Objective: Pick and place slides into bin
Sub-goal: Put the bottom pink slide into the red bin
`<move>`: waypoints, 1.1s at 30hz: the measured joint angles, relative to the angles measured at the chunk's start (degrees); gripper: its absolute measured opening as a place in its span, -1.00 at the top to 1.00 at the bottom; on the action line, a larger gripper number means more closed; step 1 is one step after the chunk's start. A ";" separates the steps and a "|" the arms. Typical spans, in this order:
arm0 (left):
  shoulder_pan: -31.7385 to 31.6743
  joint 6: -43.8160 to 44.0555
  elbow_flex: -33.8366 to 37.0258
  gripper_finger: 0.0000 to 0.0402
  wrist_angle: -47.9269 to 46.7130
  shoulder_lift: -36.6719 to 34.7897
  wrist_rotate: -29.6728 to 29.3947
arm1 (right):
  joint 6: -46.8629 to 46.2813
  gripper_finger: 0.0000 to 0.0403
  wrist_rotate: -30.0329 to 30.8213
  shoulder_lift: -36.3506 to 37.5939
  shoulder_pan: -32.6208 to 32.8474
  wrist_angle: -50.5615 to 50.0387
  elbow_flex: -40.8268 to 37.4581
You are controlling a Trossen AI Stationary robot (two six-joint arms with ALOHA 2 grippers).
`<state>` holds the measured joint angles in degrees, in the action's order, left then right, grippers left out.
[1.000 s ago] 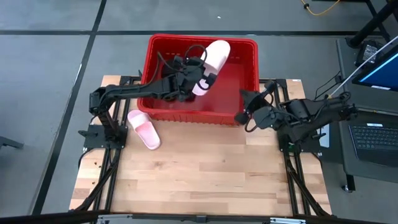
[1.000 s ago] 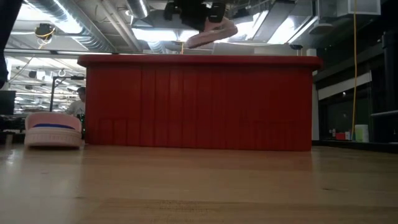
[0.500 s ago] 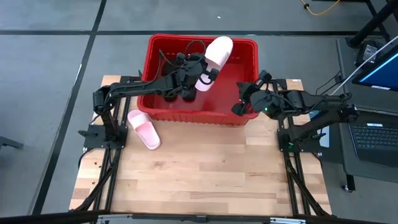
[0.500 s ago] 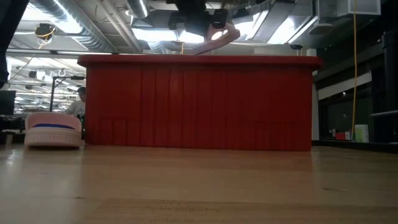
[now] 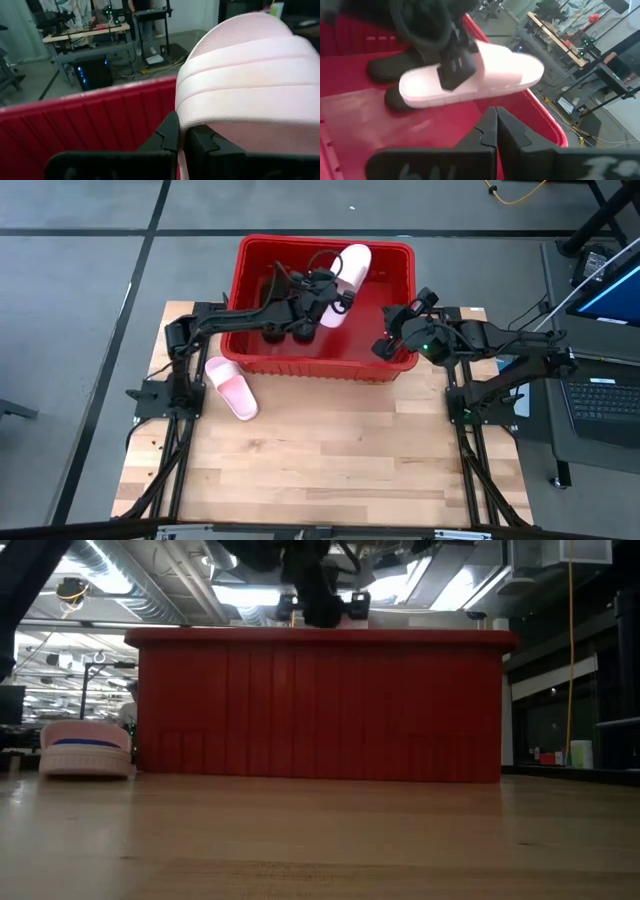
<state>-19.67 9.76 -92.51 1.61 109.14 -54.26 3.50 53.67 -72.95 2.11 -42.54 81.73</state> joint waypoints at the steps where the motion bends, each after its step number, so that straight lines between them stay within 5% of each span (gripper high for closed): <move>1: -0.16 0.02 0.00 0.98 0.34 0.83 0.02 | -0.02 0.98 -0.32 0.00 -0.16 -0.03 0.00; 13: -3.39 8.98 0.04 0.98 1.65 6.53 1.31 | -0.06 0.98 -2.77 -0.02 -0.78 -0.52 0.00; 33: -6.38 9.07 0.00 0.98 -0.72 11.15 3.22 | -1.04 0.98 -3.01 -0.09 -4.22 -0.17 -3.71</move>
<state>-26.06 18.83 -92.51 0.89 120.29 -51.04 2.46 50.66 -73.03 -2.11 -42.72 78.03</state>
